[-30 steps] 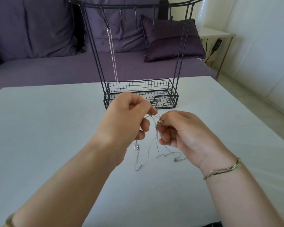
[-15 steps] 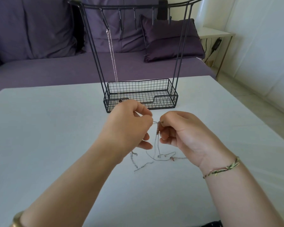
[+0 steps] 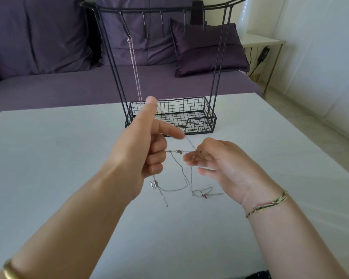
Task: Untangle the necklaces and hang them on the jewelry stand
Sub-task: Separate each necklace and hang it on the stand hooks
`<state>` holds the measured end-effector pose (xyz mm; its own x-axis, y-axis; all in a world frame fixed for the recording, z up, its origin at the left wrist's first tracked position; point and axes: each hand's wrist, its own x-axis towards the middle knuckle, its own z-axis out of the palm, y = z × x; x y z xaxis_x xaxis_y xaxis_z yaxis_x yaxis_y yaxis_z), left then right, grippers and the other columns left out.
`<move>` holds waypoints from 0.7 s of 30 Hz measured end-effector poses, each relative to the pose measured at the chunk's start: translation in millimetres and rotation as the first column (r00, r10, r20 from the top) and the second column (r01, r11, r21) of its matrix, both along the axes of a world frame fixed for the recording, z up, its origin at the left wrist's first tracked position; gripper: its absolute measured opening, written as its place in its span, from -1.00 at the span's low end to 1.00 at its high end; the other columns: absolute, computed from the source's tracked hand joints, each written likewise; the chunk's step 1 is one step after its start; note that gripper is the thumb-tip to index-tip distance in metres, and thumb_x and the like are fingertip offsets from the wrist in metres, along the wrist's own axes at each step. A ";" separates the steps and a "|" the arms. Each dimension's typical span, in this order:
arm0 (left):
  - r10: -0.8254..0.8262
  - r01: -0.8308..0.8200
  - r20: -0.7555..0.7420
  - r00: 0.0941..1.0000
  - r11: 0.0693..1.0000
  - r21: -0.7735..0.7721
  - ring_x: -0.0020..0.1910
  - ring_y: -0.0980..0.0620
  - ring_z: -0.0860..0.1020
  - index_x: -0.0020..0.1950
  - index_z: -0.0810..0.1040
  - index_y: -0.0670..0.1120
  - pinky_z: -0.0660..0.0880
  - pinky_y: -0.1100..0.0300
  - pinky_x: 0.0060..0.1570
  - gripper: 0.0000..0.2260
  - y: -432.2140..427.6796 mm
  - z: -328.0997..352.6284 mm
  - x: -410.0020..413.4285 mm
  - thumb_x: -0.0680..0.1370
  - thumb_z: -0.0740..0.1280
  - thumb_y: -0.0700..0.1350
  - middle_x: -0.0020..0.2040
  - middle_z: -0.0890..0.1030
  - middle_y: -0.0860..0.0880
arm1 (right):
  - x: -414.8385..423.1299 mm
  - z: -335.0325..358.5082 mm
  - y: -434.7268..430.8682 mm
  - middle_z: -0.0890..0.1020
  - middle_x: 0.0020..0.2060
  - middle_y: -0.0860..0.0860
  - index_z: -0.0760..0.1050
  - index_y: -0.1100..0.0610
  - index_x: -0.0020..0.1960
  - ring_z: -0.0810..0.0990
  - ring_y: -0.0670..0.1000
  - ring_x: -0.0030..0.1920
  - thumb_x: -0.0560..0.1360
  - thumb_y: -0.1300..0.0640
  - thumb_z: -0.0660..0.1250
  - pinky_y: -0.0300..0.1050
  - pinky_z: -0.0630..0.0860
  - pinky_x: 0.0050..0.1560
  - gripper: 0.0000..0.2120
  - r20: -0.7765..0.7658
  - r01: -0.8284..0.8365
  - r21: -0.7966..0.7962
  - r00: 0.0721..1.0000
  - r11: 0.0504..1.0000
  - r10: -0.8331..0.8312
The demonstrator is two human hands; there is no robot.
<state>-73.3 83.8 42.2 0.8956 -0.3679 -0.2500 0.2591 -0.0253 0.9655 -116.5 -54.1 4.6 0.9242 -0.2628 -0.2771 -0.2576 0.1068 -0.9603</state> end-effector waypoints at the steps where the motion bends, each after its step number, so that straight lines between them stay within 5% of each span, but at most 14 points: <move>1: -0.012 0.012 -0.004 1.000 1.000 -0.028 -0.55 0.08 0.11 -0.17 0.65 -0.13 0.11 0.31 -0.62 -0.38 0.0 0.4 0.2 0.54 0.03 0.33 -0.46 0.15 0.02 | 0.9 -0.2 1.5 0.66 -0.36 0.03 0.35 0.11 -0.32 0.64 0.01 -0.25 0.48 0.26 0.13 -0.07 0.46 0.03 -0.79 0.001 -0.010 0.046 1.000 0.999 0.010; 5: -0.033 0.034 0.011 0.999 0.998 -0.054 -0.56 0.09 0.10 0.07 0.63 0.04 0.10 0.31 -0.63 -0.43 0.7 2.4 -1.3 0.52 0.00 0.37 -0.46 0.13 0.02 | 3.6 -1.3 7.2 0.50 -0.46 0.05 0.34 0.16 -0.29 0.47 0.00 -0.52 0.49 0.30 0.10 -0.07 0.54 -0.24 -0.80 -0.016 0.006 0.190 1.000 0.982 -0.003; 8: -0.028 0.028 0.015 1.000 0.999 -0.021 -0.54 0.08 0.09 0.14 0.58 0.08 0.10 0.30 -0.62 -0.45 2.3 2.5 -1.5 0.49 0.02 0.40 -0.42 0.12 0.01 | 4.5 -2.7 7.0 0.41 -0.43 0.06 0.33 0.15 -0.32 0.19 -0.06 -0.54 0.49 0.30 0.12 -0.25 0.17 -0.53 -0.78 -0.044 0.048 0.163 0.998 0.985 -0.042; 12: 0.029 -0.035 0.098 0.995 0.997 0.062 -0.54 0.08 0.10 0.10 0.58 0.02 0.11 0.27 -0.59 -0.48 2.6 1.8 -1.9 0.49 0.09 0.37 -0.43 0.13 0.02 | 4.4 -2.9 3.1 0.49 -0.44 0.05 0.47 0.20 -0.25 0.22 -0.08 -0.54 0.48 0.28 0.22 -0.27 0.12 -0.57 -0.85 -0.041 0.068 0.113 0.997 0.991 -0.064; 21: -0.025 0.009 0.177 0.984 0.996 0.090 -0.57 0.08 0.11 0.09 0.52 0.13 0.12 0.26 -0.58 -0.57 2.8 1.6 -4.4 0.46 0.12 0.38 -0.48 0.15 0.04 | -1.6 -5.1 -1.1 0.54 -0.39 0.01 0.57 0.16 -0.19 0.52 -0.04 -0.39 0.45 0.31 0.37 -0.17 0.48 -0.28 -0.91 -0.022 -0.068 0.004 0.997 0.998 0.068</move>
<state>-77.7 86.6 43.7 0.9225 -0.3671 -0.1197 0.0823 -0.1158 0.9899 -118.1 -55.1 -0.5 0.9335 -0.1988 -0.2985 -0.2855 0.0918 -0.9540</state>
